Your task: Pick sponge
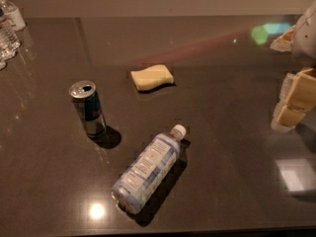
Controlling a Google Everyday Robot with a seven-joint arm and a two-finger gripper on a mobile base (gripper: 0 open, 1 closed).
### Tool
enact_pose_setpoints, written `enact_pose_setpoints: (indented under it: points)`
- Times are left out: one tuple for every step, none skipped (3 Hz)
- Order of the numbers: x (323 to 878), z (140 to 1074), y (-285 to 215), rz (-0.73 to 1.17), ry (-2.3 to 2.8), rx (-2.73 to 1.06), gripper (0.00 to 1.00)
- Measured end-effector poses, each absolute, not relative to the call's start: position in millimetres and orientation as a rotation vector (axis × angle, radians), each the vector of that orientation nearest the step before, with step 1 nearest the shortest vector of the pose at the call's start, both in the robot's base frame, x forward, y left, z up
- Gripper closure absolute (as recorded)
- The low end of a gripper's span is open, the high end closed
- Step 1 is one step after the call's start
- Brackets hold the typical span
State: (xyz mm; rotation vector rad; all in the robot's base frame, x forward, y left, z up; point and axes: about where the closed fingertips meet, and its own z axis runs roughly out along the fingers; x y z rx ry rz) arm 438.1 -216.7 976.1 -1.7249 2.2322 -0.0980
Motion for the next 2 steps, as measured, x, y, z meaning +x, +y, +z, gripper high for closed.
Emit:
enact_pose_setpoints:
  points:
    - [438.1, 976.1, -216.7, -0.098, 2.232, -1.725, 0.00]
    - [449.3, 971.4, -216.4, -0.082, 2.218, -1.726, 0.00]
